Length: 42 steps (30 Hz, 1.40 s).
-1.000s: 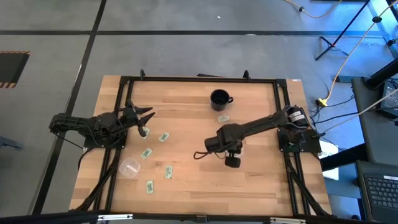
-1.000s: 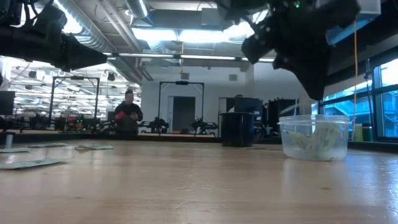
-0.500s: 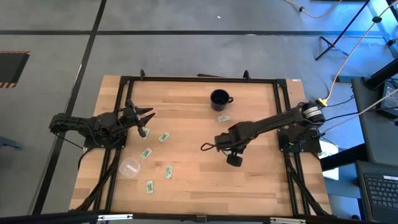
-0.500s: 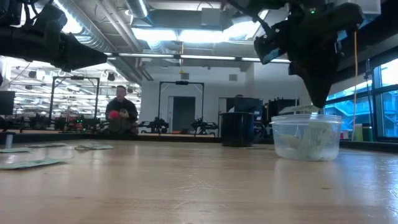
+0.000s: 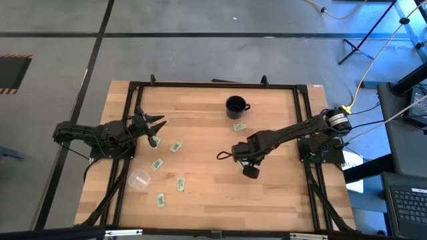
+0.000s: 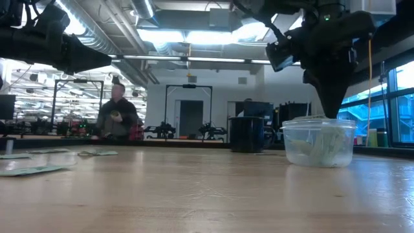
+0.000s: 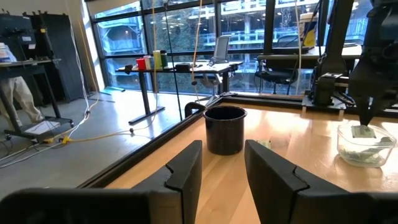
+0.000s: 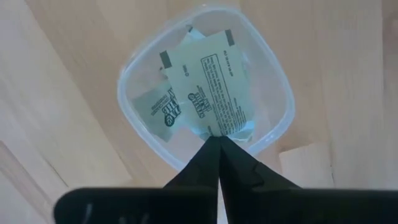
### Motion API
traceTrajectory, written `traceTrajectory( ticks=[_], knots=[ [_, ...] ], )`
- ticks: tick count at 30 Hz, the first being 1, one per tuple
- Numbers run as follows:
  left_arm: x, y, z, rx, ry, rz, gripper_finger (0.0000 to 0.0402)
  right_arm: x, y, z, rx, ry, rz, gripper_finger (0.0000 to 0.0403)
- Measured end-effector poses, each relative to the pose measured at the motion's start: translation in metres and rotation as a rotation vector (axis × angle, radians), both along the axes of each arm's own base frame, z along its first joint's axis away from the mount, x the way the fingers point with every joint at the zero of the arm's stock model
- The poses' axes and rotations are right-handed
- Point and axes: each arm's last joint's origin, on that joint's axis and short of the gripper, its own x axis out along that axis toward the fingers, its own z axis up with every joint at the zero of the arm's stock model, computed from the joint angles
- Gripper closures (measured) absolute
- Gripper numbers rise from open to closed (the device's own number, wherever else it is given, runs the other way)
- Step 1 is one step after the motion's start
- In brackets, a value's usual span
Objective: Pick and place Stevia / Truvia into bins
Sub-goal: Put the stevia packet into the right transparent container
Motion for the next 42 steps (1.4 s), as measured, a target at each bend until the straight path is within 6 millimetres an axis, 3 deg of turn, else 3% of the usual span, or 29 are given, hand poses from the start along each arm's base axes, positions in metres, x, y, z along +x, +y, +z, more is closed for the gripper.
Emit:
traceTrajectory(
  ticks=[13,21,27,31,35,42],
  knots=[
    [0.000,0.000,0.000,0.000,0.000,0.000,0.0286,0.000,0.000,0.001,-0.005,0.005,-0.022,0.0353],
    [0.000,0.000,0.000,0.000,0.000,0.000,0.0286,0.016,-0.008,0.033,-0.171,-0.108,0.079,0.0328],
    [0.000,0.000,0.000,0.000,0.000,0.000,0.0286,0.017,-0.039,0.050,-0.162,-0.103,0.009,0.0327],
    [0.000,0.000,0.000,0.000,0.000,0.000,0.0286,0.006,-0.066,0.064,-0.167,-0.168,-0.020,0.0327],
    [0.000,0.000,0.000,0.000,0.000,0.000,0.0286,-0.008,-0.082,0.076,-0.233,-0.292,0.055,0.0327],
    [0.000,0.000,0.000,0.000,0.000,0.001,0.0286,-0.010,-0.093,0.057,-0.392,-0.448,0.189,0.0327]
  ],
)
